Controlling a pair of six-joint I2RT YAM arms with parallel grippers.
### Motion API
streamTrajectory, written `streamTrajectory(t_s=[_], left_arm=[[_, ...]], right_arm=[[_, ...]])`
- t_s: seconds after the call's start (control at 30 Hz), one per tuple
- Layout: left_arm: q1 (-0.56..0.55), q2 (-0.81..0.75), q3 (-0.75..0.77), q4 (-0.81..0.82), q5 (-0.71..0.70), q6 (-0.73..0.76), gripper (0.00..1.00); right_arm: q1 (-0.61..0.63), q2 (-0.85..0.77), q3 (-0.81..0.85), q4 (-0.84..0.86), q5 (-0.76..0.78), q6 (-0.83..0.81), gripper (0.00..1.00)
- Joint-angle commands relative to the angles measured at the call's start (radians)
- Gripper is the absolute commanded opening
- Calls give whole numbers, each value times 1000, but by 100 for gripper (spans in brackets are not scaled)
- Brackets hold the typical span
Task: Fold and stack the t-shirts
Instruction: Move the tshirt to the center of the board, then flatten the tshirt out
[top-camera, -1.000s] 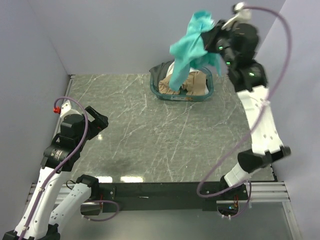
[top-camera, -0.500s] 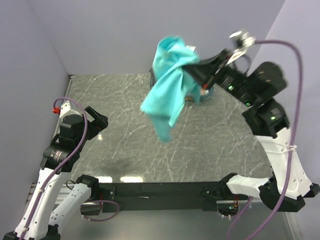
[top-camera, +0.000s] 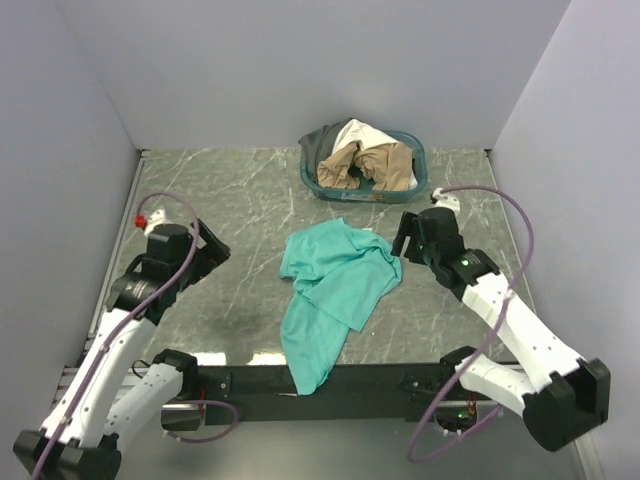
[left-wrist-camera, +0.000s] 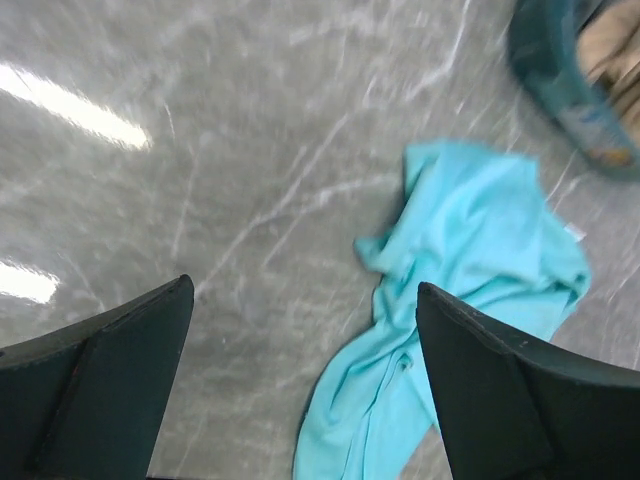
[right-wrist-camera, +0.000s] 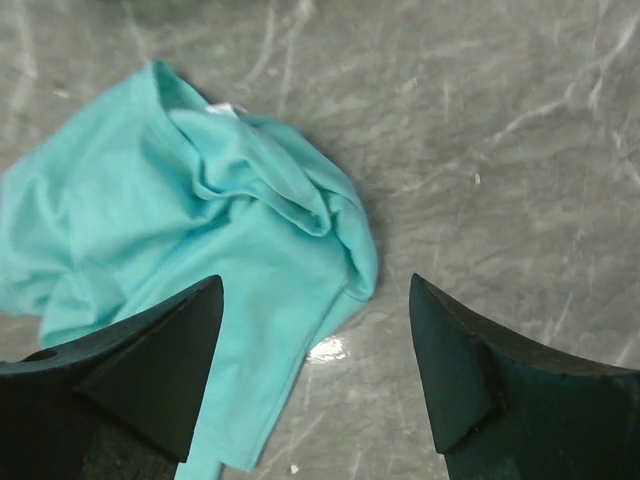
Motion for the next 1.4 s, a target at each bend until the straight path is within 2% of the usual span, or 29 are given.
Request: streamTrajectory(t_s=[0.0, 0.1, 0.2, 0.3, 0.43, 0.5, 0.6, 0.7, 0.8, 0.83, 0.97, 1.1, 1.13, 1.2, 1.3, 1.33, 1.37], left_arm=[[2, 52, -59, 66, 151, -20, 99], [-12, 81, -106, 123, 246, -33, 99], [-79, 95, -139, 149, 281, -56, 100], [-208, 111, -160, 135, 249, -99, 100], [-468, 146, -229, 155, 215, -205, 99], [-565, 178, -249, 200, 215, -240, 99], [-821, 248, -225, 159, 173, -300, 99], [-970, 340, -165, 117, 148, -358, 99], [-1051, 436, -131, 89, 140, -418, 97], [-1064, 457, -126, 92, 164, -428, 92], [-1134, 591, -91, 155, 180, -434, 87], [-1156, 704, -12, 106, 157, -425, 79], [-1159, 718, -11, 112, 165, -426, 72], [-1171, 749, -24, 160, 204, -431, 66], [-1179, 766, -18, 135, 200, -445, 48], [-1179, 766, -14, 125, 194, -451, 33], [-1179, 764, -11, 112, 185, -460, 24]], right_arm=[[3, -128, -2, 62, 43, 16, 82], [2, -174, -59, 87, -54, 35, 83], [3, -184, -103, 76, -100, 58, 83], [3, -182, -146, 96, -209, 72, 83], [23, -188, -227, 178, -354, 59, 83], [23, -173, -237, 179, -364, 49, 83], [25, -145, -229, 146, -326, 37, 83], [25, -145, -238, 148, -320, 27, 83], [26, -159, -250, 160, -324, 26, 83], [26, -164, -250, 159, -324, 24, 83], [26, -173, -260, 160, -310, 10, 83], [26, -178, -260, 142, -289, 3, 83], [25, -181, -260, 142, -289, 0, 83], [25, -187, -264, 136, -277, -8, 82], [25, -194, -267, 113, -255, -16, 80], [26, -201, -269, 108, -249, -17, 80], [26, -204, -273, 105, -247, -20, 79]])
